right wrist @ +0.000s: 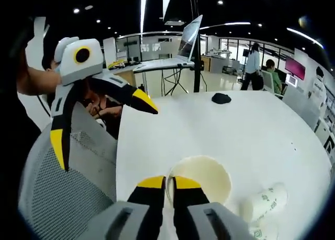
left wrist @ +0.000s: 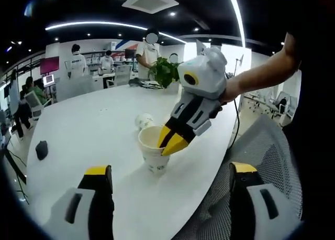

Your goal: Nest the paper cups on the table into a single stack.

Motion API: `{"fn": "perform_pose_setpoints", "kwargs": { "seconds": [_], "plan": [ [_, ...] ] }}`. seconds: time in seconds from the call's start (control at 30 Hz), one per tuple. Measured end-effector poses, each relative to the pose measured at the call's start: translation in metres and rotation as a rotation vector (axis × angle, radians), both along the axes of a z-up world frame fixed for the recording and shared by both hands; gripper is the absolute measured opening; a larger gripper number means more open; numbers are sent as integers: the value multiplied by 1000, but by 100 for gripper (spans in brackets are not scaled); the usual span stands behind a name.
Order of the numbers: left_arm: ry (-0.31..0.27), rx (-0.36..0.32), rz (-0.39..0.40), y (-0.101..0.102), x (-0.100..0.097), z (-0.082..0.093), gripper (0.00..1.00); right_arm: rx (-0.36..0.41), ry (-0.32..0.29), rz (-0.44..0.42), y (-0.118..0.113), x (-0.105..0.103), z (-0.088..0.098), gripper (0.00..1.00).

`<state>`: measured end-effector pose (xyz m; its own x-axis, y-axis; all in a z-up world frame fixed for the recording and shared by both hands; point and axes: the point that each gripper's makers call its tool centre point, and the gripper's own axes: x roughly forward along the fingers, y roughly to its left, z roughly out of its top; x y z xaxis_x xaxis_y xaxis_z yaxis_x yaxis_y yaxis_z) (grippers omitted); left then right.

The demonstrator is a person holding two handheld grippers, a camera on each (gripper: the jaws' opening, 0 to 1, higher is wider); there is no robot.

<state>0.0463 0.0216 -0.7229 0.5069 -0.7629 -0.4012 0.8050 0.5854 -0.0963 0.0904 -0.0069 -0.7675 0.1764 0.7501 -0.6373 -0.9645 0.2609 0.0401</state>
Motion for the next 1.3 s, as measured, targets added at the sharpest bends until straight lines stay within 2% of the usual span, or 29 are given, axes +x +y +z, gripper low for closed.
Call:
{"fn": "perform_pose_setpoints", "kwargs": {
  "seconds": [0.33,0.6,0.8,1.03,1.3],
  "plan": [
    [-7,1,2,1,3,2,92,40,-19,-23,2,1,13,8],
    [-11,1,2,1,5,3,92,82,-27,-70,-9,4,28,10],
    [-15,-1,3,-1,7,5,93,120,-39,-138,-26,10,42,12],
    [-17,-3,-1,-3,7,7,93,127,-61,-205,-49,17,47,14],
    [-17,-3,-2,-4,7,7,93,107,-93,-299,-90,32,49,19]
  ]
}}
